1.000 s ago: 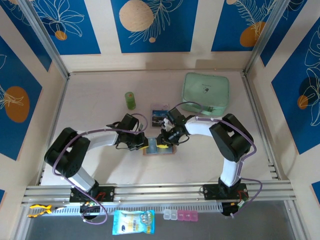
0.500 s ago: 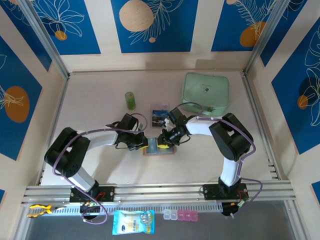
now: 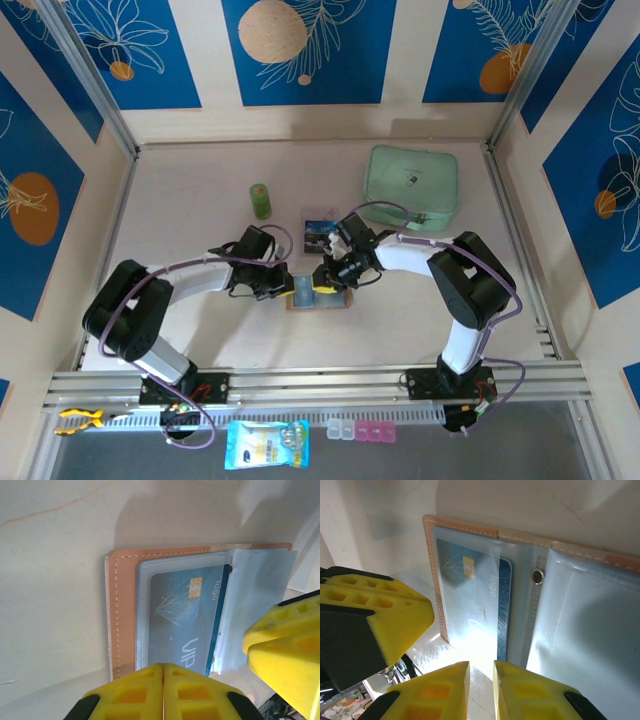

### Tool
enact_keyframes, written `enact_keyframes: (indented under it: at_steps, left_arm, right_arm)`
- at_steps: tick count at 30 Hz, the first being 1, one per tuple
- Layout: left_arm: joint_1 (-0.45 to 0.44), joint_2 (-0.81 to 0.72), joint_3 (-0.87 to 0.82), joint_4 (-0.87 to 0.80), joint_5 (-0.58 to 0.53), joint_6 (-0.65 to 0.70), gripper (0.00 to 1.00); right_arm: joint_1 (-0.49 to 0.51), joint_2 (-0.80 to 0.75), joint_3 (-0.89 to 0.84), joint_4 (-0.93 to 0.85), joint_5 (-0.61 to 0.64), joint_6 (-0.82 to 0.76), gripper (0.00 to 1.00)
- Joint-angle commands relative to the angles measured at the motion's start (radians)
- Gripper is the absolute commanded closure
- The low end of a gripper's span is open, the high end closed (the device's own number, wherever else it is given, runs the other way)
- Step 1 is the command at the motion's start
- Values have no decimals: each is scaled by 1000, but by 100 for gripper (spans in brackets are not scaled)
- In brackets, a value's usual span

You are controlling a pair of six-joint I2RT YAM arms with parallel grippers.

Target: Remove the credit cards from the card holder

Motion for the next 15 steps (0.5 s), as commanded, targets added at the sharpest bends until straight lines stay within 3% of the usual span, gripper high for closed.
enact_keyframes:
  at_steps: [1,15]
  left_arm:
    - [2,18,18,2,24,3,93]
    - [2,47,-7,-13,-14,30,96]
  right_arm:
    - [8,-15,17,9,-28,21,78]
    - [25,35,45,25,-35,34,76]
